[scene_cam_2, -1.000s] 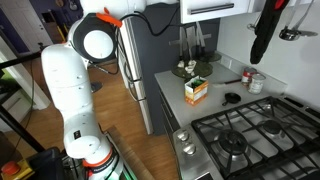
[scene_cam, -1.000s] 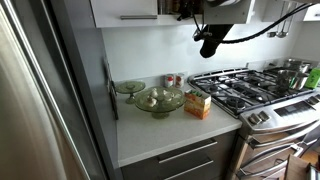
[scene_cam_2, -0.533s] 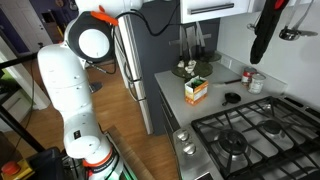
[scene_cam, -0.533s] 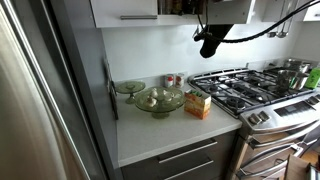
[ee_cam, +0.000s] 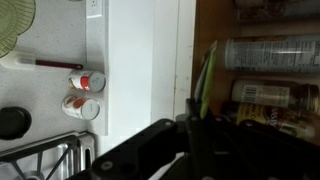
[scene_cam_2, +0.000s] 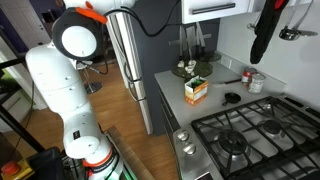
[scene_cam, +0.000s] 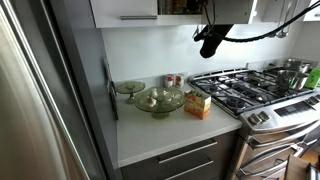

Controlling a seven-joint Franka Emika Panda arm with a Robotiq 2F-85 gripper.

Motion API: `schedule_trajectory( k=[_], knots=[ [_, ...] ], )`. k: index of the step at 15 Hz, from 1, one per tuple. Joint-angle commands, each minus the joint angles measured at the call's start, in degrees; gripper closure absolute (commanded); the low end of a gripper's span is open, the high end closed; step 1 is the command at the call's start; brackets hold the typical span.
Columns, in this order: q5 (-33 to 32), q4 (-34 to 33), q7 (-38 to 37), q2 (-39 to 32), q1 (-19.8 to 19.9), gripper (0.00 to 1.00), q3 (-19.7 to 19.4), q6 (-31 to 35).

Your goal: Put the tea bag in the box

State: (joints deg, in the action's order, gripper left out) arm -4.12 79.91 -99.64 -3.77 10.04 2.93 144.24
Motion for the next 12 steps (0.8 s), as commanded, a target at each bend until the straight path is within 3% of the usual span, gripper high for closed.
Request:
schedule_trajectory(
  k=[1,4,5,7,10,12],
  knots=[
    [7.9,12.6,6.8,9.3,0.5,0.99,0.2,2.6],
    [16.0,19.2,13.1,14.2,-0.7,0.99,-0.4,2.2],
    [18.0,20.7,14.9,15.5,-3.3,0.99,-2.5,1.6],
    [21.3,24.4,18.3,18.2,-4.6,0.99,-3.0,0.8],
    [24.9,29.2,22.1,20.5,-6.6,0.99,-3.1,0.0],
    [23.4,32.4,21.5,20.8,-6.5,0.99,-2.1,0.3]
  ],
)
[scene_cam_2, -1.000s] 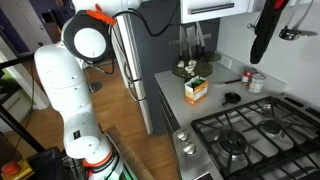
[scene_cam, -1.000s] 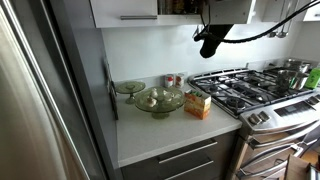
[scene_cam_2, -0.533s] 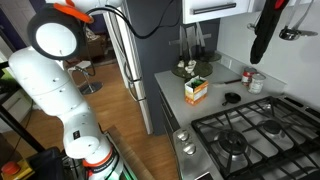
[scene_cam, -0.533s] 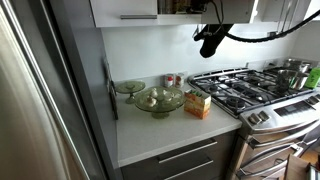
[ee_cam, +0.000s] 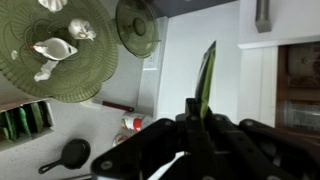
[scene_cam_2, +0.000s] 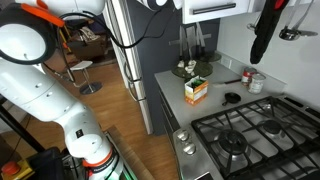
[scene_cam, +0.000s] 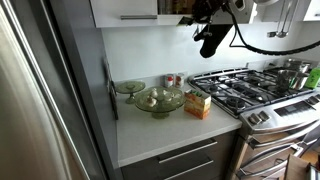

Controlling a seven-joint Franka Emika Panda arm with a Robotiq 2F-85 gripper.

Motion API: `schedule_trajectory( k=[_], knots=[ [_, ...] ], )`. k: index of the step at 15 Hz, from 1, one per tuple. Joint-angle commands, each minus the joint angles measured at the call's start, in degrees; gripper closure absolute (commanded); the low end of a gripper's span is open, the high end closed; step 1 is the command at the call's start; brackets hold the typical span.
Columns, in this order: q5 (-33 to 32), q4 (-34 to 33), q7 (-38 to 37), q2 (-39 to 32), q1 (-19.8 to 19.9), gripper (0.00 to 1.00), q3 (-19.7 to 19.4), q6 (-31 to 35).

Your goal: Put the tea bag in the box

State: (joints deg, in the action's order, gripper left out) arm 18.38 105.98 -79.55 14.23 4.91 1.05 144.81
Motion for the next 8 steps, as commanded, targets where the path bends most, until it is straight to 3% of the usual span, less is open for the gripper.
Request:
schedule_trajectory(
  k=[1,4,5,8],
  knots=[
    [0.2,7.8,1.1,2.8,-1.4,0.99,0.1,-0.1],
    [-2.4,11.3,-0.7,1.9,-0.8,0.99,0.9,-0.5],
    [-1.0,7.9,0.3,0.7,-1.3,0.96,0.4,-0.3],
    [-1.4,10.0,0.3,0.6,-1.3,0.96,0.5,-0.2]
  ],
)
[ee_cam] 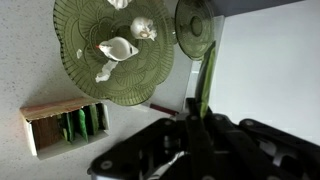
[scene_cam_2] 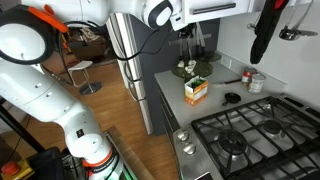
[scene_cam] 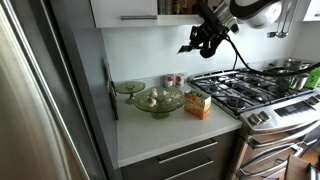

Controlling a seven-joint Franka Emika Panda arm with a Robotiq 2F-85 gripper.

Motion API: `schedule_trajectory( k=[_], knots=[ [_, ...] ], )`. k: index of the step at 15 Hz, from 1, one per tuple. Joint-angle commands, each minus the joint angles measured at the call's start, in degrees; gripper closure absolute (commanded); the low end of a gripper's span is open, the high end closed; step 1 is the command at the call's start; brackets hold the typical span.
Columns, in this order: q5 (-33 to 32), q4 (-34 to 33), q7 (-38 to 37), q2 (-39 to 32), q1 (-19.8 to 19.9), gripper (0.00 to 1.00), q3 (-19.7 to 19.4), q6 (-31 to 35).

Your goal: Put the tea bag in the box

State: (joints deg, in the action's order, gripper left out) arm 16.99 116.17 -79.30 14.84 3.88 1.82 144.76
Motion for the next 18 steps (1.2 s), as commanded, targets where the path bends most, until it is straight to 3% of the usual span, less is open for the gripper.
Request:
schedule_trajectory(
  k=[1,4,9,12,18],
  knots=[
    [-0.1,-0.2,0.1,0.0,-0.3,0.96,-0.3,-0.2],
    [-0.1,-0.2,0.0,0.1,-0.2,0.99,-0.3,-0.2],
    [-1.7,0.7,1.8,-4.0,-2.1,0.99,1.5,-7.9],
    [-8.9,1.4,-1.7,-7.1,-1.5,0.99,2.8,-12.2],
    [-22.8,-0.4,-10.0,-12.0,-1.6,0.99,1.6,-18.5]
  ],
)
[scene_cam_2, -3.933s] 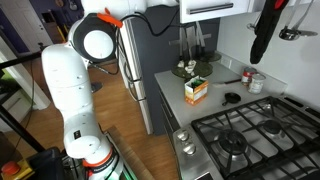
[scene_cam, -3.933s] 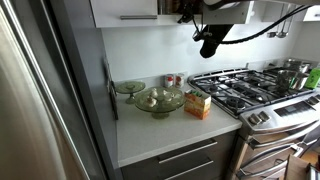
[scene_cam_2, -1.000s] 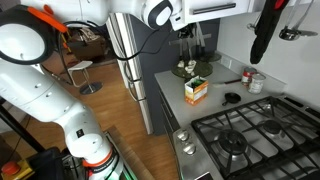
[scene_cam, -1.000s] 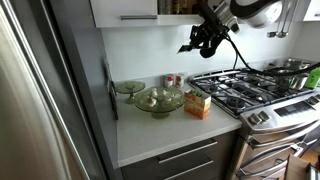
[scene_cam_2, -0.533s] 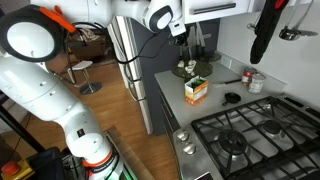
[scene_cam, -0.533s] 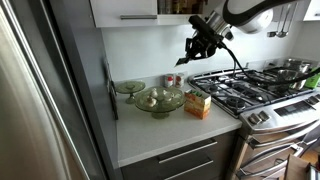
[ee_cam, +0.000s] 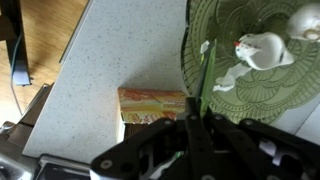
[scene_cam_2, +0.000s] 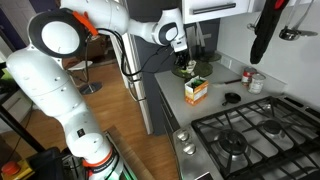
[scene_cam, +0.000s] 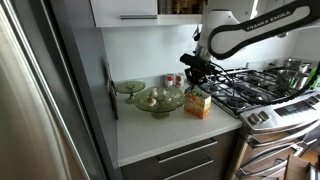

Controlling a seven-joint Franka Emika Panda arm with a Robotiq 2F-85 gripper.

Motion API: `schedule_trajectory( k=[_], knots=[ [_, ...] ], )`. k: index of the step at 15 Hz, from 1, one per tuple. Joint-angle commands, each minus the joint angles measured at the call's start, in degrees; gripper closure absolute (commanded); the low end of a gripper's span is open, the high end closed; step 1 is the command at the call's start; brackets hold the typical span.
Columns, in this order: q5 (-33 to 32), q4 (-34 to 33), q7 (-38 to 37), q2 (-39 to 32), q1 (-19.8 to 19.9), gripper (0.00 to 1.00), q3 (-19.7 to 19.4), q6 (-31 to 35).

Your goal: Put the tea bag in the box

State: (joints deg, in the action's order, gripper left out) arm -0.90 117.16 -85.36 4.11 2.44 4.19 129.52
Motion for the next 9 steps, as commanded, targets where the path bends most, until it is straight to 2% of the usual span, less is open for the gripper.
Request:
schedule_trajectory(
  k=[1,2,6,9],
  knots=[
    [-4.8,-1.5,-4.3,-1.5,-0.4,0.99,-1.1,-2.4],
    [-2.9,-0.4,-2.2,-0.9,-0.8,0.96,-1.3,-1.1],
    [-3.4,-0.9,-2.7,-1.3,-0.8,0.96,-1.5,-1.2],
    [-14.5,-1.1,-12.8,-0.6,0.3,0.99,-1.8,-2.6]
  ],
)
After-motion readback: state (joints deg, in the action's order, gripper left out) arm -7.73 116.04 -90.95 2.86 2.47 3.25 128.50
